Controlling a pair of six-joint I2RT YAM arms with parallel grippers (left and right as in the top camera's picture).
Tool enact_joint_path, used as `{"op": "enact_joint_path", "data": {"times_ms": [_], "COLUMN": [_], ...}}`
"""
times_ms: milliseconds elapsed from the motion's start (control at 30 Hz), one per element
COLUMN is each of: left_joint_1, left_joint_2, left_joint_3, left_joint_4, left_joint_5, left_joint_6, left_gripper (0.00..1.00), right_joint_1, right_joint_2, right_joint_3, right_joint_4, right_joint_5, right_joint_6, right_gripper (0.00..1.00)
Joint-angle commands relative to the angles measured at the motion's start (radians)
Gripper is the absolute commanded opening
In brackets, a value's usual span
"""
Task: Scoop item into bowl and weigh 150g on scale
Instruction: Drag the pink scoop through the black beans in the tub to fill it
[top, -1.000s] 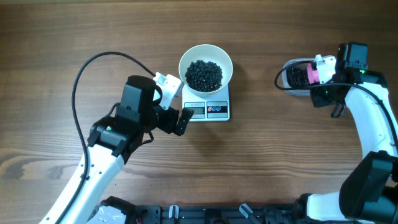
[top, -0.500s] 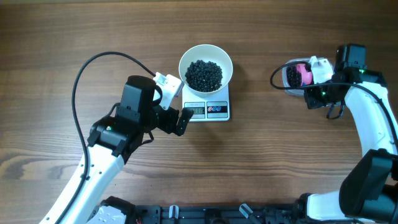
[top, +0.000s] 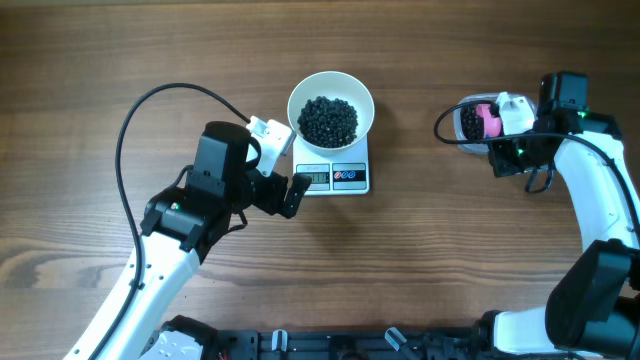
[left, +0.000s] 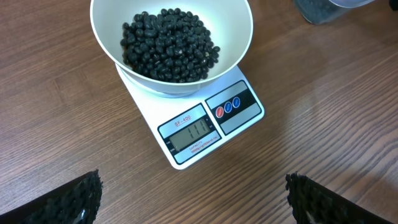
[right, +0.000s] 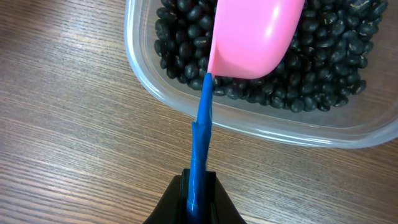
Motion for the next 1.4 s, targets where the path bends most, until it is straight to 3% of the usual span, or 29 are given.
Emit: {"op": "enact_joint_path", "data": {"times_ms": [0,200,700,967,1367], "left_joint_1": [-0.003,-0.003,-0.003,-0.003,-0.003], "left_joint_2": [0.008,0.008,0.008,0.008,0.008], "left_joint_3": [-0.005,-0.005,-0.005,-0.005,-0.005], "left_joint_4": [0.000,0.000,0.000,0.000,0.000], "left_joint_5": [0.009,0.009,0.009,0.008,0.008], "left_joint_6": [0.011,0.011,0.011,0.011,0.011], "left_gripper": [1.00,1.00,1.00,1.00,1.00], "right_joint_1": [-0.002,-0.002,-0.067,-0.154,-0.162], "right_joint_2": [0.014,0.014,0.014,0.014,0.014], "right_joint_3": [0.008,0.008,0.008,0.008,0.008], "right_joint_4": [0.014,0.035,-0.009,-0.029,-0.046], "right_joint_5": [-0.122,-0.192,-0.189,-0.349,-0.440], "right_joint_6": [0.013,0.076,0.076,0.074,0.077], "right_gripper": [0.04,0.04,0.04,0.04,0.04]}}
